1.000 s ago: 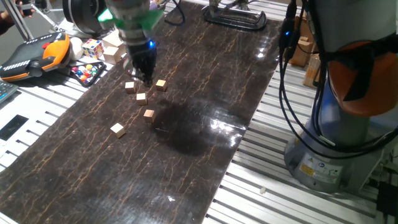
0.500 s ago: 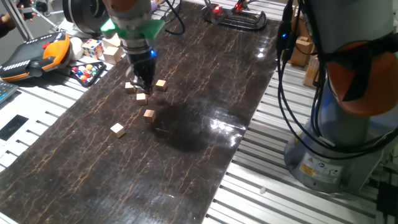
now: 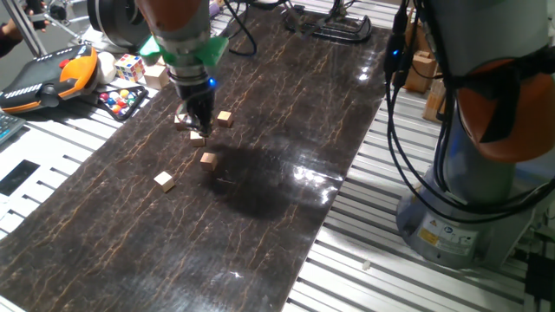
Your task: Stack the blocks in a vertical line of five
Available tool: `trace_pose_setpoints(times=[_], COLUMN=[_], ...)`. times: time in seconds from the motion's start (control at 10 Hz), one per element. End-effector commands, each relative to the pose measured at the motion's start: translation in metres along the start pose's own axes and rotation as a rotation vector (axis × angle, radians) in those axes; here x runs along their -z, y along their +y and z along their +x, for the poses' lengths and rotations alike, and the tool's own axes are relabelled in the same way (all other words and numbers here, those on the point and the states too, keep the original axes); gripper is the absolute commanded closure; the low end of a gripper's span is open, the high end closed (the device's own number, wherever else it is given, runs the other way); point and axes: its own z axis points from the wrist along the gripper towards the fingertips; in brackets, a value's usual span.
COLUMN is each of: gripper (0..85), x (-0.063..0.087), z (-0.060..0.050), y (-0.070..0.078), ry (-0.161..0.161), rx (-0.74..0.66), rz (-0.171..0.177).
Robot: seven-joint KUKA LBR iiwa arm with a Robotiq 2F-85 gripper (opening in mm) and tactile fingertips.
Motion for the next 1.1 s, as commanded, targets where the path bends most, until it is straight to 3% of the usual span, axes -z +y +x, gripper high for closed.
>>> trace_pose_setpoints(times=[0.0, 0.2, 0.3, 0.5, 0.7, 1.0], gripper=[84.3, 84.3, 84.3, 84.3, 84.3, 84.3], x=[-0.005, -0.016, -0.023, -0.032, -0.033, -0.037], z=[0.000, -0.002, -0.001, 0.007, 0.010, 0.011], y=[0.002, 0.006, 0.008, 0.017, 0.013, 0.009], ry=[-0.003, -0.016, -0.013, 0.004, 0.004, 0.006], rx=[0.000, 0.021, 0.034, 0.032, 0.038, 0.044], rz=[-0.003, -0.007, -0.021, -0.014, -0.002, -0.026])
